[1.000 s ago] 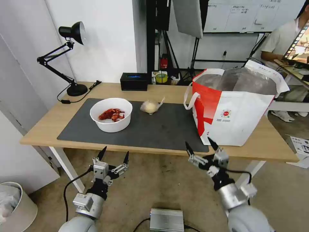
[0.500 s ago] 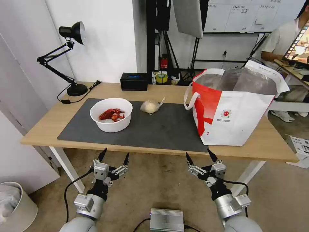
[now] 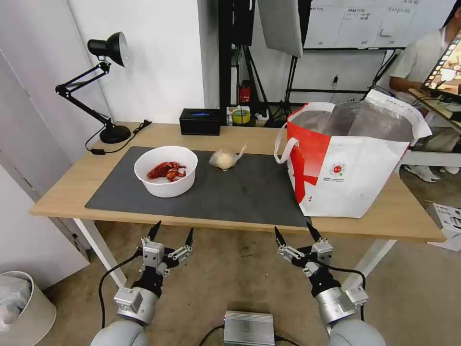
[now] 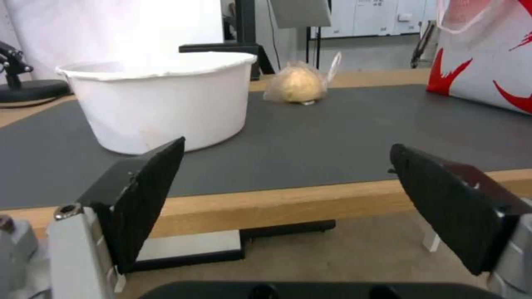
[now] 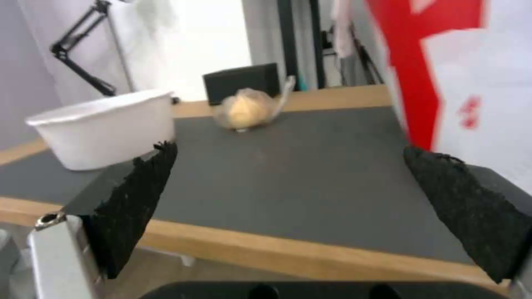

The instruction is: Pick up the trash from the table and place it into the takeout bag.

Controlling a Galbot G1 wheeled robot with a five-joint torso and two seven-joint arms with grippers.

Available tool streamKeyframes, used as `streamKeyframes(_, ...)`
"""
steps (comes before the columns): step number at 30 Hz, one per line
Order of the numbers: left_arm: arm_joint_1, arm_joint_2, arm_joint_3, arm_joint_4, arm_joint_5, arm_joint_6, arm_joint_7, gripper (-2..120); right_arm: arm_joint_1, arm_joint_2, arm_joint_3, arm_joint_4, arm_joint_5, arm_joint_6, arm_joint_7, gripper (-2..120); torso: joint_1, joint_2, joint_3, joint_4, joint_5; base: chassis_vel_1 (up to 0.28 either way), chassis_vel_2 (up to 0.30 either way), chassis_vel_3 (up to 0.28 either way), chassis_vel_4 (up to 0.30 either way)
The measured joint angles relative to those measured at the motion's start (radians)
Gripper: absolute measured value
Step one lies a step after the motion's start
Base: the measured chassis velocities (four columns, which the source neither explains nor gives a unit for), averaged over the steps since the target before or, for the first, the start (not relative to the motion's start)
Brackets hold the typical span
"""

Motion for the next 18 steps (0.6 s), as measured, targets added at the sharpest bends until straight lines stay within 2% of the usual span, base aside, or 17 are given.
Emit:
streamKeyframes(12, -0.005, 0.001, -0.003, 0.012, -0.001, 0.003, 0.000, 100, 0.261, -0.058, -0.097, -0.007, 0.169, -0.129, 0.037, 100, 0.000, 0.000, 0.000, 0.0003, 0.0001, 0.000, 0.000, 0.000, 0.000)
streamKeyframes(15, -0.010, 0.008, 0.006, 0.022, -0.001, 0.004, 0.000, 100, 0.325, -0.068, -0.115, -0.042, 0.188, -0.161, 0.042, 100, 0.000, 0.000, 0.000, -0.0002, -0.0002, 0.000, 0.000, 0.000, 0.000)
streamKeyframes(18, -0.008, 0.008, 0.006, 0.027, -0.001, 0.004, 0.000, 100, 0.466, -0.071, -0.185, -0.129, 0.227, -0.189, 0.057, 100, 0.000, 0.000, 0.000, 0.0004, 0.0000, 0.000, 0.000, 0.000, 0.000)
